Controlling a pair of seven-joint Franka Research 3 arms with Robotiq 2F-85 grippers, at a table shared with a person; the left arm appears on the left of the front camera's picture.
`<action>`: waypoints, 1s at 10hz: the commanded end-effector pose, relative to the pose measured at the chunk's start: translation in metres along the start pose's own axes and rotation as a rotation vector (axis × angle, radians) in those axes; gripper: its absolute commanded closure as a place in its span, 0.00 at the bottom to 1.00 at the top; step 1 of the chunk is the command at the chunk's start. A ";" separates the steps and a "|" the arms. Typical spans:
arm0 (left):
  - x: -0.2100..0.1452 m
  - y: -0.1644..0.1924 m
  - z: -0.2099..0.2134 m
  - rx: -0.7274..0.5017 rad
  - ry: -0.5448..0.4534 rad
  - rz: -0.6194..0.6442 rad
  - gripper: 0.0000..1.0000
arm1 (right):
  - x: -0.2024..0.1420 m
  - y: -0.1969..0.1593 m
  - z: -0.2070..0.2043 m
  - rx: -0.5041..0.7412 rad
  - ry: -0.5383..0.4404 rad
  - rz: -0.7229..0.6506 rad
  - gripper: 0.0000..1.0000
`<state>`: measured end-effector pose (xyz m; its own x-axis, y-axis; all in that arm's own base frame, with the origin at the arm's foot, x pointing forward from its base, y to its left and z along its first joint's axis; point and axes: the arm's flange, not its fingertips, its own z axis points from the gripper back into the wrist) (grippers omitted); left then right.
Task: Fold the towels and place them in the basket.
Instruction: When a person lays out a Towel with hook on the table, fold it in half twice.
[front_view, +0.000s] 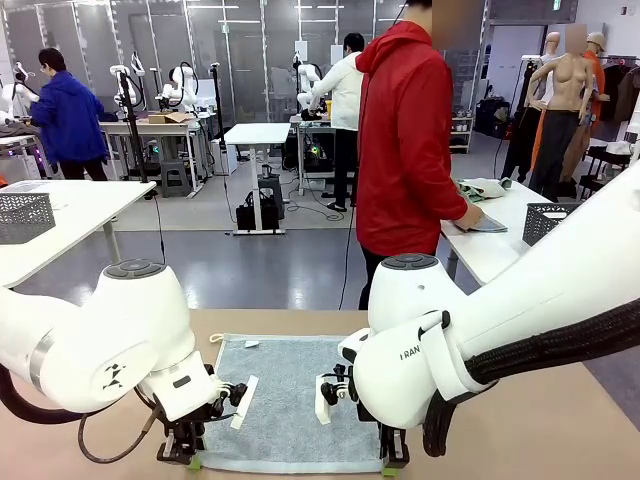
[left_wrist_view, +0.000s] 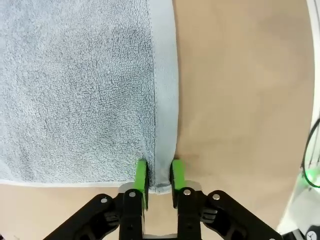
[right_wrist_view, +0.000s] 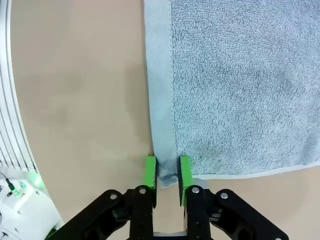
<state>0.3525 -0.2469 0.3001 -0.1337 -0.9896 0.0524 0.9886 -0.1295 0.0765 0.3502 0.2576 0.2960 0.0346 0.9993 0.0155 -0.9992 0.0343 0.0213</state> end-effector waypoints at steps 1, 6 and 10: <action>-0.007 -0.017 -0.003 0.019 0.041 0.015 0.86 | 0.000 0.005 -0.003 -0.025 0.022 -0.019 0.92; -0.008 -0.017 -0.003 -0.019 0.045 0.017 1.00 | 0.000 0.005 -0.002 -0.002 0.020 -0.005 1.00; 0.000 0.000 0.000 -0.001 0.003 0.007 1.00 | 0.001 0.000 0.000 -0.001 0.000 0.002 1.00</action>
<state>0.3524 -0.2470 0.3003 -0.1282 -0.9905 0.0501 0.9893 -0.1242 0.0765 0.3500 0.2589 0.2969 0.0313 0.9994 0.0154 -0.9993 0.0310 0.0200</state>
